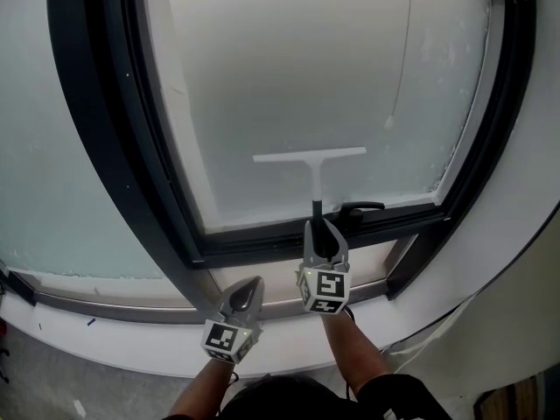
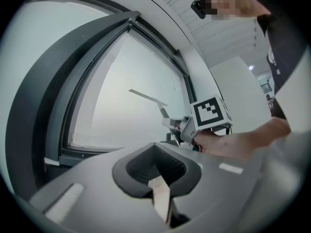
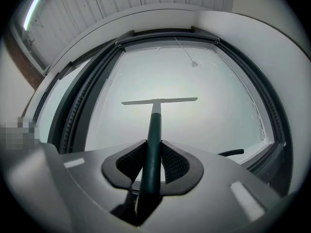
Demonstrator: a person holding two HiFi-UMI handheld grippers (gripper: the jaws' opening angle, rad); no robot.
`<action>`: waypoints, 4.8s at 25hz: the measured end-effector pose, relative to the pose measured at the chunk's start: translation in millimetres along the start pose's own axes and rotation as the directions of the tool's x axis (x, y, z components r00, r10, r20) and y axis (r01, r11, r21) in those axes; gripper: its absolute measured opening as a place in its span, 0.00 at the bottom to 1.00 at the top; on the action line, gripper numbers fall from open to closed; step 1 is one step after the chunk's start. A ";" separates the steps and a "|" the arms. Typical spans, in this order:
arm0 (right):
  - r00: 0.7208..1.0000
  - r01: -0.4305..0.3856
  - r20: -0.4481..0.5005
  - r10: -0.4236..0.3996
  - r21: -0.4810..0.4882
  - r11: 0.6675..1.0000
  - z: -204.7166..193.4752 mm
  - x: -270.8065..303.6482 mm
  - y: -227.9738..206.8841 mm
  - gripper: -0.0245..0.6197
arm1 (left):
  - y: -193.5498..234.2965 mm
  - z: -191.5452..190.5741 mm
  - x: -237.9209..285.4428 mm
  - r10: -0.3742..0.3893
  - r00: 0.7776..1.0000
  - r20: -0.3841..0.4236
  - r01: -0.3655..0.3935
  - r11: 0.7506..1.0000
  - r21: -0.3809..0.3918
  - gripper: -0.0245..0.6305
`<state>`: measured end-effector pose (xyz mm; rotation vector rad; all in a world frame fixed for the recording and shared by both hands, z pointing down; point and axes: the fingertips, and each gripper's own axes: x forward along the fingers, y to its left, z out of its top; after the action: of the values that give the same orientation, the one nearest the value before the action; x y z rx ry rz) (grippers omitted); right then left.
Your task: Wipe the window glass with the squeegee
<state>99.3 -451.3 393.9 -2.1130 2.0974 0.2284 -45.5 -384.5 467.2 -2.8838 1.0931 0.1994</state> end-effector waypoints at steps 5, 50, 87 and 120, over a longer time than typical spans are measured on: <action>1.000 0.002 -0.019 -0.002 -0.011 1.000 -13.3 -6.8 -4.5 0.19 | -3.2 0.0 5.5 -0.021 1.000 -0.016 0.022 0.998 0.051 0.04; 0.979 0.081 -0.184 -0.083 -0.016 0.997 -69.7 -58.9 -8.6 0.19 | 5.1 -31.6 -9.6 -0.064 0.996 -0.058 0.060 0.996 -0.069 0.04; 0.943 -0.049 0.326 0.068 -0.068 0.996 250.9 87.0 -112.6 0.19 | -63.8 44.9 78.8 0.137 0.982 0.132 -0.148 0.986 0.077 0.04; 0.987 -0.001 0.159 0.006 -0.036 0.999 147.7 44.5 -109.0 0.19 | -64.2 30.1 49.6 0.072 0.993 0.089 -0.075 0.997 0.033 0.04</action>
<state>208.8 -462.0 240.4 -2.0361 2.0199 0.4235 30.8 -366.1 430.6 -2.7764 1.1750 0.3032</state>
